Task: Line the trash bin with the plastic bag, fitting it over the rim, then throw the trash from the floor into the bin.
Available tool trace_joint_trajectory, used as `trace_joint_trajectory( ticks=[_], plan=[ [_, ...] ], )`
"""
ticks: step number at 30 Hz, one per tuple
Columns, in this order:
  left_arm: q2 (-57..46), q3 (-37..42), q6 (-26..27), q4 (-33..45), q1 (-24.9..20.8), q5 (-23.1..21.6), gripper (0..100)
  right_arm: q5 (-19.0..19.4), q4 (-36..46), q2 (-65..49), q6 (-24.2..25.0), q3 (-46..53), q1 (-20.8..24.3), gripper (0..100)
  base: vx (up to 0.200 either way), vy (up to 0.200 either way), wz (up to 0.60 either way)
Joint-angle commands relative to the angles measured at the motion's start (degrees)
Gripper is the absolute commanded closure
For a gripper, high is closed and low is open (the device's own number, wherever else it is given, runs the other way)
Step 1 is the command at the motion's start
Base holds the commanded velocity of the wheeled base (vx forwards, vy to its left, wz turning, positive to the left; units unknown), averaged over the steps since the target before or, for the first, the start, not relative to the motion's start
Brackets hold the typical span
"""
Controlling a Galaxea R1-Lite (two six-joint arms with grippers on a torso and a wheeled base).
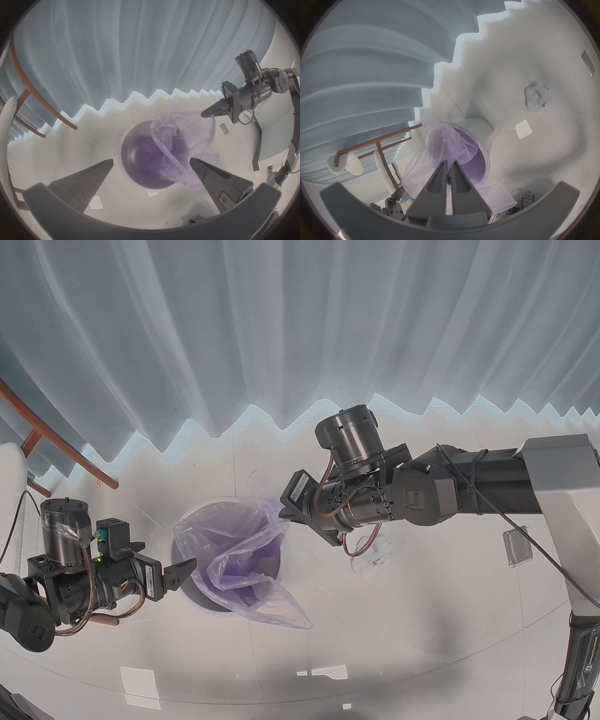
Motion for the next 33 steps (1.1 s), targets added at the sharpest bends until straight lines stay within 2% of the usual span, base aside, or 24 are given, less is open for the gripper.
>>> trace_joint_trajectory(
  ticks=[1, 15, 27, 33],
  plan=[
    [5.2, -3.3, 0.1, -0.3, 0.4, 0.1, 0, 0.0, 0.1, -0.4, 0.1, 0.2, 0.2, 100, 0.000, 0.000, 0.00],
    [10.8, -5.2, 0.5, -0.7, -0.5, 0.1, 0, -0.3, -0.2, -0.6, -0.1, -0.4, 0.3, 100, 0.000, 0.000, 0.00],
    [11.8, -3.8, 0.5, -0.7, -5.9, 0.2, 0, -0.3, -0.4, -0.5, -0.1, -0.3, -0.6, 100, 0.000, 0.000, 0.00],
    [12.5, -2.4, 0.8, -0.7, -6.2, 0.2, 0, -0.3, -0.4, -0.6, -0.1, -0.4, -1.5, 100, 0.000, 0.000, 0.00]
  ],
)
